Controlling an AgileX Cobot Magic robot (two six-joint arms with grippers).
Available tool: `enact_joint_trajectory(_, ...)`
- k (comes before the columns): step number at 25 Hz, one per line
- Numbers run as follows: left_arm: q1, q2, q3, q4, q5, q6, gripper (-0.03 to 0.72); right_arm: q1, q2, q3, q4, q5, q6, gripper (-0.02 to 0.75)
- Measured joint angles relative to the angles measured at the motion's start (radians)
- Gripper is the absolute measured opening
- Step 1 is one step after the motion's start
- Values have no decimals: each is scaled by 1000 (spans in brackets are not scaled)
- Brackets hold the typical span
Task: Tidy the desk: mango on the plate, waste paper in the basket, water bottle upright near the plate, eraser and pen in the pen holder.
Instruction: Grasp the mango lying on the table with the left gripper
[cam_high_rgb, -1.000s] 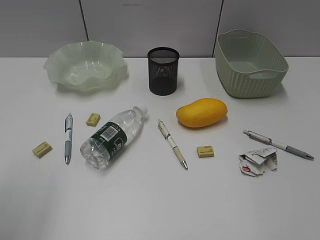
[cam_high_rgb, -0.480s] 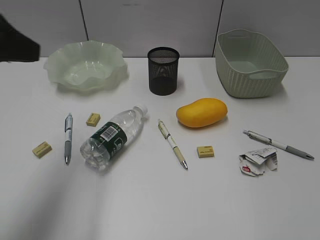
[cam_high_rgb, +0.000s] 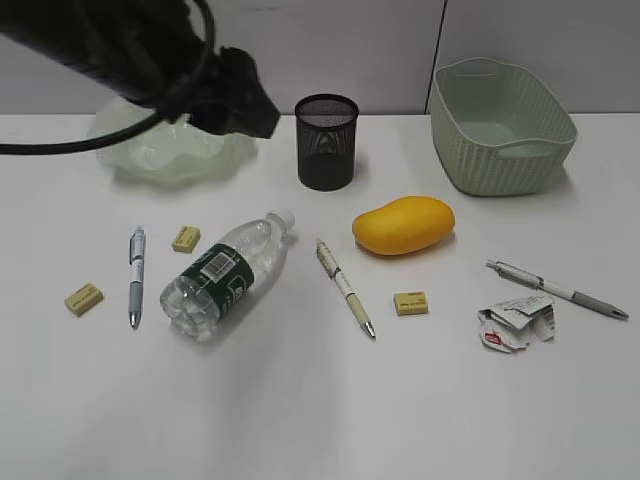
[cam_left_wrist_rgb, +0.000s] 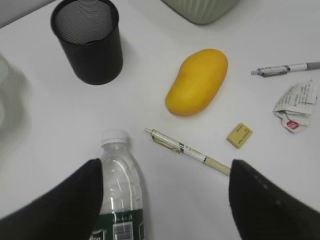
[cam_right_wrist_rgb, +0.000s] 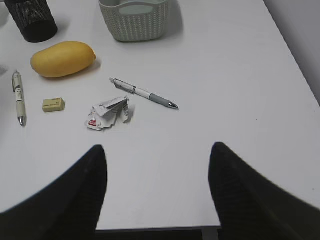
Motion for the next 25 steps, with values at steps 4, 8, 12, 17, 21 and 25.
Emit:
enact_joint_trajectory(4, -28, 168, -176, 7, 100, 65, 630, 0, 0, 0, 0, 0, 0, 510)
enact_joint_trajectory(8, -55, 341, -368, 16, 199, 120, 644, 0, 0, 0, 0, 0, 0, 510)
enact_joint_trajectory(12, -83, 482, -526, 23, 280, 171, 651, 0, 0, 0, 0, 0, 0, 510)
enact_joint_trajectory(17, -100, 612, -641, 23, 299, 184, 671, 0, 0, 0, 0, 0, 0, 510)
enact_joint_trajectory(21, -105, 679, -670, 23, 268, 226, 672, 0, 0, 0, 0, 0, 0, 510)
enact_joint_trajectory(25, -105, 726, -676, 4, 223, 281, 673, 0, 0, 0, 0, 0, 0, 510)
